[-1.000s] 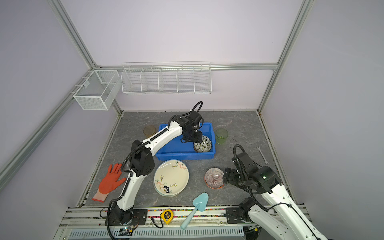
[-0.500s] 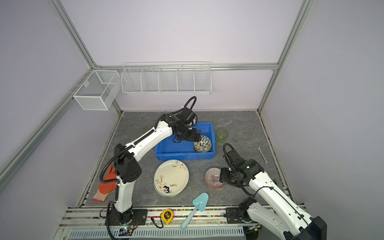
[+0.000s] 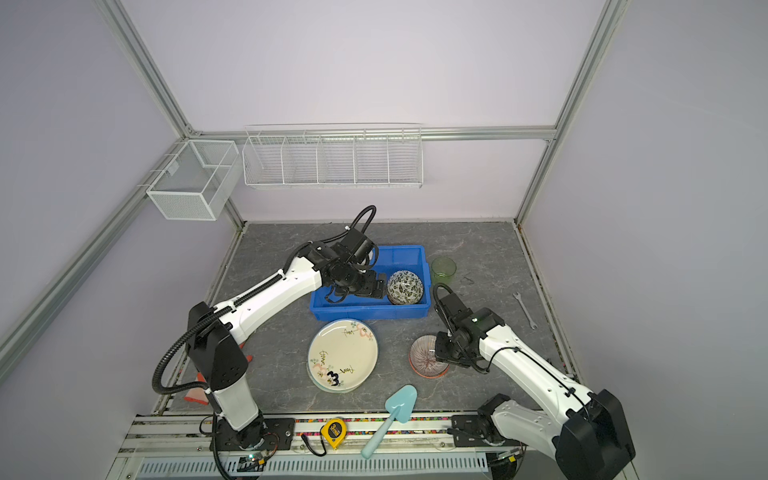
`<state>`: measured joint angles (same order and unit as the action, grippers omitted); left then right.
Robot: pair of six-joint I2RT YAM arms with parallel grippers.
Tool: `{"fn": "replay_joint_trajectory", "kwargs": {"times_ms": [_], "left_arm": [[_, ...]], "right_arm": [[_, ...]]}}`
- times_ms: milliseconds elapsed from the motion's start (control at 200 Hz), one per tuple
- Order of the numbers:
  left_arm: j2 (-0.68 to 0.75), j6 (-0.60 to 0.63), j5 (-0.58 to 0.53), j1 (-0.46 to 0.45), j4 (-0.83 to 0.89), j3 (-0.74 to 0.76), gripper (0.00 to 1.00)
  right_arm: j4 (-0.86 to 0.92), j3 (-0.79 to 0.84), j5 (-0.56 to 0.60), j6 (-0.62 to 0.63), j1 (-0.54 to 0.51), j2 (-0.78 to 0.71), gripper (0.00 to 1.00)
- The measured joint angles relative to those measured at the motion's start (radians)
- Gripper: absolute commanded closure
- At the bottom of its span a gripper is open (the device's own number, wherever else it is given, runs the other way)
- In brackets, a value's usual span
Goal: Place the mixed dishes into the plastic bin
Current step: 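Withdraw the left gripper from the bin while the right gripper grips the pink-striped bowl, then lift the pink-striped bowl with the right gripper while the left gripper grasps its rim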
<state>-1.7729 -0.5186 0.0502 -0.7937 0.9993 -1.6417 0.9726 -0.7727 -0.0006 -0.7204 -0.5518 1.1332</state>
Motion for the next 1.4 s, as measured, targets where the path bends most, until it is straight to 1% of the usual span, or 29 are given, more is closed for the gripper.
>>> {"fn": "replay_joint_trajectory", "kwargs": {"times_ms": [225,445,660,1100,1205,1280,1340,1400], "left_arm": [[0.081,-0.029,-0.013,0.000,-0.016,0.076,0.02],[0.119,-0.053,-0.026,0.000,-0.033,0.130,0.03],[0.159,-0.074,-0.029,0.000,-0.044,0.190,0.02],[0.183,-0.087,-0.035,0.000,-0.053,0.220,0.02],[0.183,-0.087,-0.034,0.000,-0.054,0.220,0.02],[0.183,-0.090,-0.033,0.000,-0.059,0.220,0.02],[0.183,-0.093,-0.027,0.000,-0.064,0.220,0.02],[0.183,-0.098,-0.023,0.000,-0.070,0.222,0.02]], "right_arm": [[-0.005,0.000,0.011,0.023,0.000,0.042,0.67],[-0.005,-0.007,0.023,0.044,0.000,0.063,0.73],[-0.001,-0.047,0.034,0.064,0.000,0.075,0.71],[0.000,-0.061,0.042,0.078,-0.003,0.115,0.73],[-0.001,-0.061,0.041,0.078,-0.003,0.116,0.77],[0.000,-0.061,0.046,0.080,-0.005,0.116,0.87],[-0.001,-0.060,0.047,0.083,-0.006,0.116,0.92],[0.002,-0.060,0.039,0.079,-0.008,0.114,0.93]]}}
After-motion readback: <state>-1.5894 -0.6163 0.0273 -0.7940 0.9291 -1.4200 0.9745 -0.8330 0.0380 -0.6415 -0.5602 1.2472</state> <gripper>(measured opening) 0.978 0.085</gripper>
